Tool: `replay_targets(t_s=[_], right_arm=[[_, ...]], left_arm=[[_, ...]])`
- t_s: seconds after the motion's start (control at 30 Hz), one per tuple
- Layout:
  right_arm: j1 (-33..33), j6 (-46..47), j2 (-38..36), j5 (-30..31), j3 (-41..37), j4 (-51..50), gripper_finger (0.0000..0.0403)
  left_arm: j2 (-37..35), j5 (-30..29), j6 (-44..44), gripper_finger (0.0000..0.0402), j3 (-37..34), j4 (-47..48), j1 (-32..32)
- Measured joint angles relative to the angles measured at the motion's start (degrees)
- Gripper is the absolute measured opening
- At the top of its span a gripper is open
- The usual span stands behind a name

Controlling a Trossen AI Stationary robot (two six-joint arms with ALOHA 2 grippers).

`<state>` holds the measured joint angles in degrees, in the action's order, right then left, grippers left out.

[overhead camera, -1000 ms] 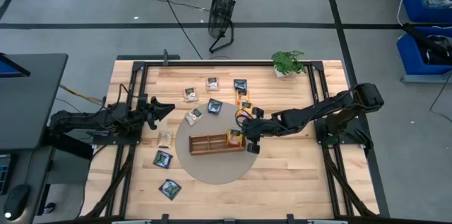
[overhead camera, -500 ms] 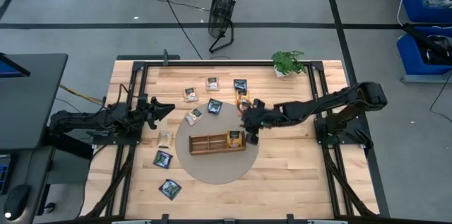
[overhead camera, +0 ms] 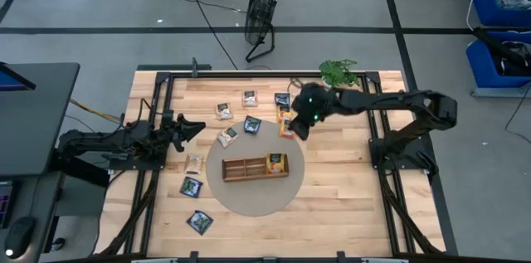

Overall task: Pick & Place Tea
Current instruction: Put the orange tea bag into the right section of the wooden organizer

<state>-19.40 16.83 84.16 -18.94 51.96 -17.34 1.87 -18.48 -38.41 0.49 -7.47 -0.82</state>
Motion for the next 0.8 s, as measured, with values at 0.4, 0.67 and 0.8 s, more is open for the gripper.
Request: replay_targets(t_s=[0.4, 0.67, 0.8], right_arm=[[-13.41, 8.02, 5.38, -5.3, 0.0, -5.72, 0.0191], [-13.96, 8.13, 13.54, -6.27, -0.02, -5.01, 0.0263], [-13.99, 7.8, 16.74, -6.73, 0.03, -3.2, 0.0279]], left_arm=[[0.0, -1.82, -0.01, 0.006, 0.0, -0.02, 0.0], [0.0, -2.32, -0.02, 0.006, 0.0, -0.47, 0.0], [0.0, -2.29, -0.04, 0.006, 0.0, -0.69, 0.0]])
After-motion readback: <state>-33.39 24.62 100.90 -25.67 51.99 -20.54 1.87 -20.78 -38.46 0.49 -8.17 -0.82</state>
